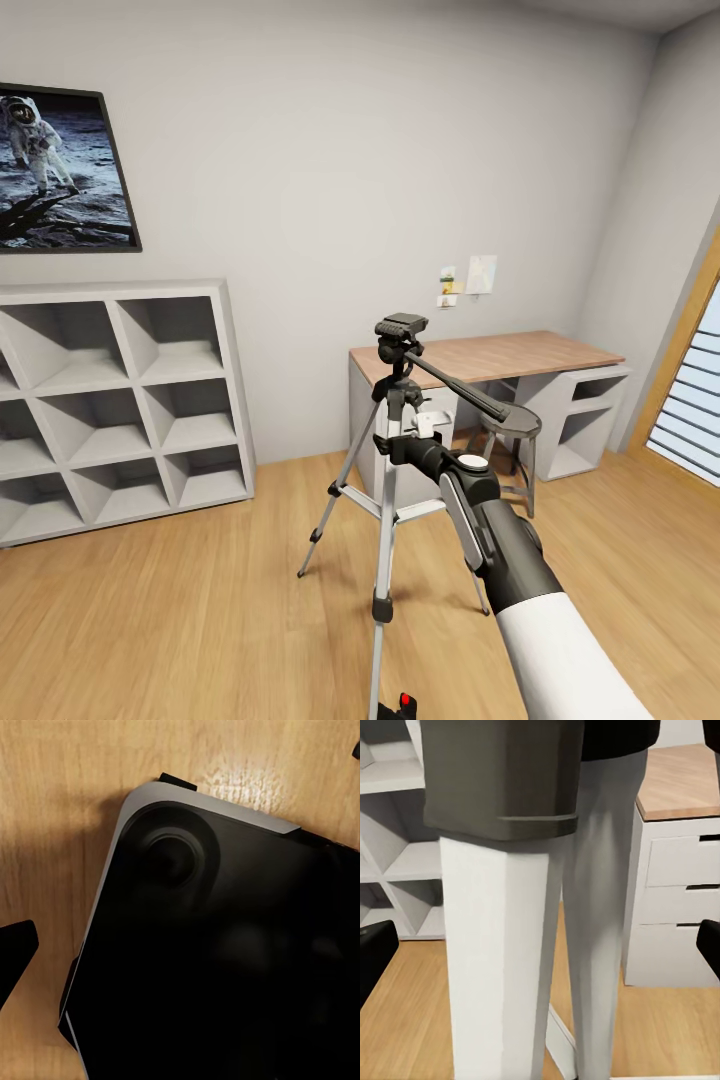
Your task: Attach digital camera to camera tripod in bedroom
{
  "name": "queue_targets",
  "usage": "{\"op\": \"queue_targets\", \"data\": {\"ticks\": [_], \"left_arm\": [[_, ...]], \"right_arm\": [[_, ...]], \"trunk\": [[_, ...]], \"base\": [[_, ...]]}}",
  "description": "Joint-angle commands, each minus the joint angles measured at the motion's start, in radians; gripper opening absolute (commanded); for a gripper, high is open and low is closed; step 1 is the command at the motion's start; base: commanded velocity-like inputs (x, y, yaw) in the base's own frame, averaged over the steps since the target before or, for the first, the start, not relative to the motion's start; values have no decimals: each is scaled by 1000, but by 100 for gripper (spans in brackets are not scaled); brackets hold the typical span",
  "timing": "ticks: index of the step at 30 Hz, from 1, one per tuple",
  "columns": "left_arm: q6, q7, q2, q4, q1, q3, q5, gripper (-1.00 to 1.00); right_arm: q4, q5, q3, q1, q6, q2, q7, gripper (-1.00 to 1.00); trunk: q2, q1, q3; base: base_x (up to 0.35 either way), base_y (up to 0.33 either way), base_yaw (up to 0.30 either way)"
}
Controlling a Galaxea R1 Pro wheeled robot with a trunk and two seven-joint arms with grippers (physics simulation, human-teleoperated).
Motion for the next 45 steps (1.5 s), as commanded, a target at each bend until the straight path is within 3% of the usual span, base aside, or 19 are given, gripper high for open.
{"op": "queue_targets", "data": {"ticks": [1,35,36,45], "left_arm": [[-2,0,0,-1,0,1,4,100],[-2,0,-1,-1,0,1,4,100],[-2,0,-1,-1,0,1,4,100],[-2,0,-1,-1,0,1,5,100]], "right_arm": [[-1,-5,0,-1,5,0,0,100],[-4,-2,4,-1,-8,2,-13,100],[-3,-2,3,-1,-8,3,-13,-100],[1,-4,-5,-1,-8,4,-16,-100]], "trunk": [[-1,0,-1],[-1,0,-1],[-1,0,-1],[-1,0,-1]], "base": [[0,0,0],[0,0,0],[0,0,0],[0,0,0]]}}
